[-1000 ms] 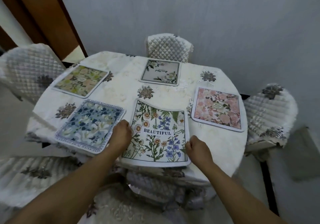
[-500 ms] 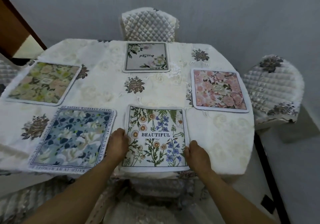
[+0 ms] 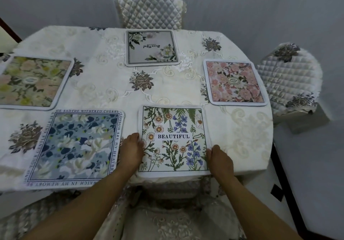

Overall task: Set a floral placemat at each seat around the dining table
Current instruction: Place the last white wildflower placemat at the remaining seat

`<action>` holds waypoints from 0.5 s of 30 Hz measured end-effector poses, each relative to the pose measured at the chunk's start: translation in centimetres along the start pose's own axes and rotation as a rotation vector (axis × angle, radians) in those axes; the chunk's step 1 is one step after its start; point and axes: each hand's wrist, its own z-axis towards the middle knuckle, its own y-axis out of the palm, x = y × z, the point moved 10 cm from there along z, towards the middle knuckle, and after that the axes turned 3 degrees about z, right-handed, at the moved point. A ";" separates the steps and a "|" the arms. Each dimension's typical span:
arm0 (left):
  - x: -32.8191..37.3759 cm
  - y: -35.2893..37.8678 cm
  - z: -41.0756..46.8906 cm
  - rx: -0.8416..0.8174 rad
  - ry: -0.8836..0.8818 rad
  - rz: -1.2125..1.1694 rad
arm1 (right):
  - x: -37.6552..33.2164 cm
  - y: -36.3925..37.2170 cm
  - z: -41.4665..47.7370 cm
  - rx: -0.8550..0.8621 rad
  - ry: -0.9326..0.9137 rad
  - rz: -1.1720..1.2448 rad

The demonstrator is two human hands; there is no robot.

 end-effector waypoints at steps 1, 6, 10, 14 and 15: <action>0.1 0.1 0.0 0.002 0.000 0.000 | 0.1 0.0 -0.1 0.011 0.007 0.001; 0.6 0.7 0.1 -0.036 -0.029 0.000 | 1.6 -0.5 -0.5 0.099 0.030 0.046; 0.8 0.8 -0.5 -0.017 -0.035 0.072 | 1.9 -0.3 -0.4 0.113 -0.003 0.045; 1.3 0.4 -1.3 0.005 -0.021 0.109 | 1.8 -0.4 -0.5 0.120 -0.016 0.050; 1.7 0.3 -1.6 0.018 -0.002 0.143 | 1.7 -0.8 -0.5 0.142 -0.028 0.059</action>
